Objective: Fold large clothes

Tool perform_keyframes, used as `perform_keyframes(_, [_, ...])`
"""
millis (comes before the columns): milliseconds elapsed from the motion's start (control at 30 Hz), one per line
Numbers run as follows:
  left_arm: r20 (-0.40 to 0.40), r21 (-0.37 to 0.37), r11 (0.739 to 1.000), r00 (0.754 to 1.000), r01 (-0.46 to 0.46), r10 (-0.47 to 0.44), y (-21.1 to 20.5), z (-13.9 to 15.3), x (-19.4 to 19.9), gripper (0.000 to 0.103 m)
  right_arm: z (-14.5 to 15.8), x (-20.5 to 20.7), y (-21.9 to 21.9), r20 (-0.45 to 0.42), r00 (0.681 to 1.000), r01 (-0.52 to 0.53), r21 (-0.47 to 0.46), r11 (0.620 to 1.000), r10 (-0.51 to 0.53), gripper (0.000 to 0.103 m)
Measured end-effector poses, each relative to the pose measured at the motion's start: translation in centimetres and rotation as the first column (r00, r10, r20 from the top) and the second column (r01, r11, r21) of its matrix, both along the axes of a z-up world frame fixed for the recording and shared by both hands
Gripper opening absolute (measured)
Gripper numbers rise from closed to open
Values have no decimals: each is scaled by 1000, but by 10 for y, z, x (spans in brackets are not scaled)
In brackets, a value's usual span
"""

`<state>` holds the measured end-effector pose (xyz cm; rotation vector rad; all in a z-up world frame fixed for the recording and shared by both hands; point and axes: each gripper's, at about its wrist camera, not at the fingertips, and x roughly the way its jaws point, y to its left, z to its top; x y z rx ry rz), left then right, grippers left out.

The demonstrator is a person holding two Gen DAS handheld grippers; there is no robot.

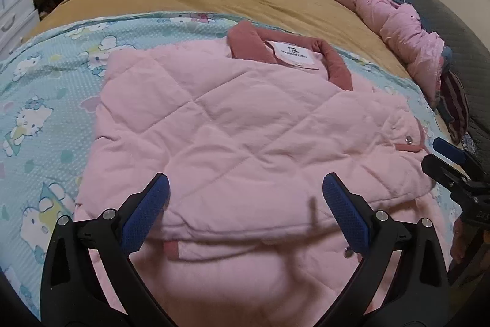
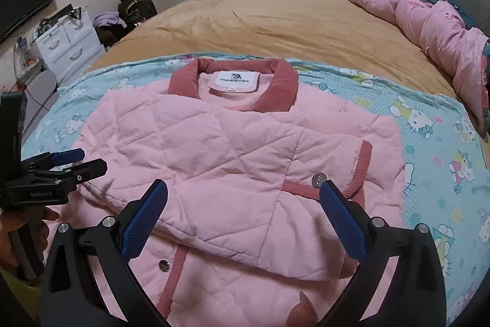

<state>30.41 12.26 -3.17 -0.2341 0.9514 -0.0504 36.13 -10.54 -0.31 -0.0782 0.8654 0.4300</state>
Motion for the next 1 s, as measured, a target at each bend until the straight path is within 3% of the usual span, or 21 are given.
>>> perform_keyframes(1000, [113,-19,999,993,32,-30,-19,74,-56,94,71,-66,-15,121,993,-11,64,998,4,99])
